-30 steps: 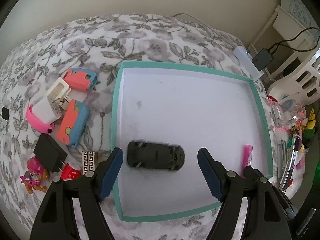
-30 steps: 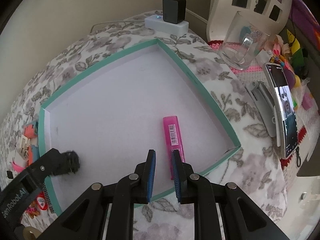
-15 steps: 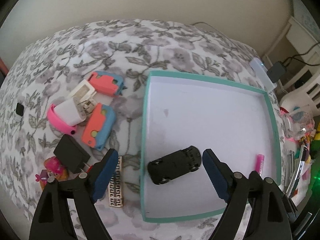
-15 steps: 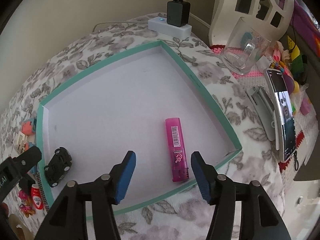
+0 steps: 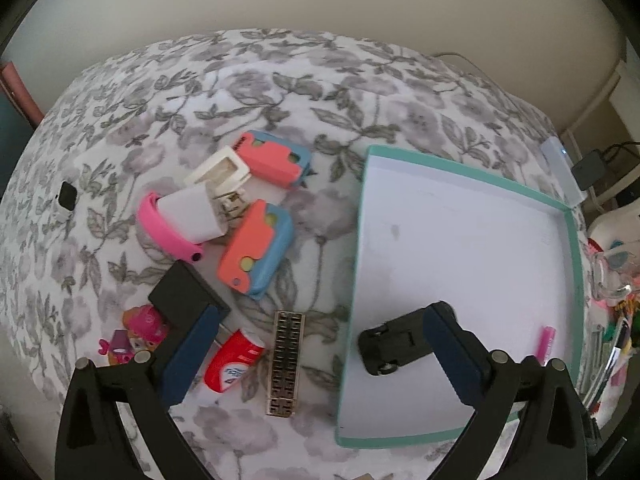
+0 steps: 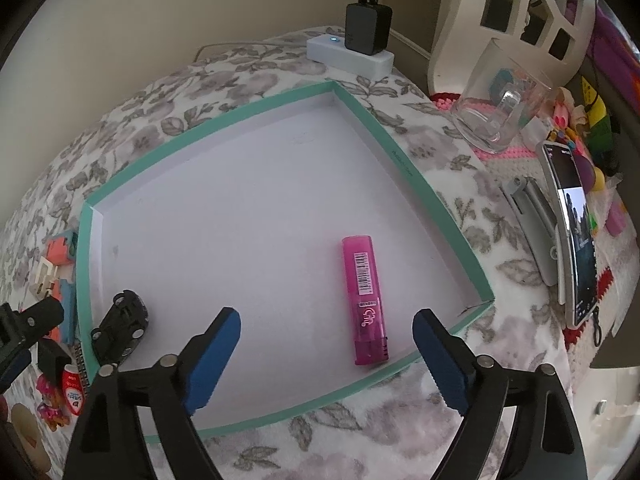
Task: Organize rigid objects
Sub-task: 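Release the black car into the tray with the left tool, then grasp the gold lipstick case with the right tool while the left tool grasps the puppy figure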
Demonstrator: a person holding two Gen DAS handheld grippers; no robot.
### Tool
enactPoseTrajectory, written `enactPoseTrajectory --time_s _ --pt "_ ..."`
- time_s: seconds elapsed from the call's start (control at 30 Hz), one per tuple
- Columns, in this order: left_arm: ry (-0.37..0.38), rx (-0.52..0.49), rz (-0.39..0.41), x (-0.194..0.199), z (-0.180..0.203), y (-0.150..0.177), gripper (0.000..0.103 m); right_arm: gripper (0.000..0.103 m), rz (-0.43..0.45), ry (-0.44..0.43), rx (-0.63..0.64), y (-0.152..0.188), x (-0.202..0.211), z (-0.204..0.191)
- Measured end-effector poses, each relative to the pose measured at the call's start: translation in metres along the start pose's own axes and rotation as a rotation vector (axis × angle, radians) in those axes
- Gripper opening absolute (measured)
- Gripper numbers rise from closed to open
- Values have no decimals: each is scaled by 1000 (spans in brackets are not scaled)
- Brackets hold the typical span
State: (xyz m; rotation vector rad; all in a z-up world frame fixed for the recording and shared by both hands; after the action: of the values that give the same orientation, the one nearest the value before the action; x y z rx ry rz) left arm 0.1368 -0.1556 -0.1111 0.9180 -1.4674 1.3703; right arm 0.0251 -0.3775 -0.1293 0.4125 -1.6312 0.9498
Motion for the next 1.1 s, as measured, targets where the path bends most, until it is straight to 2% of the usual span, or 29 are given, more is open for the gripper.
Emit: enactPoseTrajectory --time_s 0.1,0.27,0.4,0.6,0.77,0.9,1.0,1.1 --pt "-8 15 -8 -3 -7 0 102 102 -2 -14 13 0 -1 -4" --pt "-22 65 -15 -5 -24 0 102 103 7 -35 44 1 1 -14" --pt "-5 105 5 0 -38 -4 102 103 18 -80 57 3 4 -24" --pt "-8 177 119 27 -70 -20 103 103 108 -130 73 -3 30 -47" --pt "-40 210 199 50 -102 -29 103 103 139 -281 63 -2 52 -72" --pt "-40 271 230 62 -131 -31 103 103 155 -320 97 3 67 -95" --pt "-74 309 263 73 -155 -30 103 103 149 -377 144 12 76 -117" --pt "-125 330 308 88 -176 -29 103 103 146 -375 201 21 81 -139"
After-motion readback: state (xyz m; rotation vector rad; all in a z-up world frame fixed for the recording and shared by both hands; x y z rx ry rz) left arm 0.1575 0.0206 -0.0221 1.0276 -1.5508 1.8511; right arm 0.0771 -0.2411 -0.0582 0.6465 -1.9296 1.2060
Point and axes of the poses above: each gripper's, at about its wrist camera, not at the fingertips, and x roughly against the way its jaws point, z to its right, y to its underside, the point moved 6 cm from there along -x, roughly the way its jaws point, and after that the axes turned 4 degrees about -x, right-handed, at the moved point
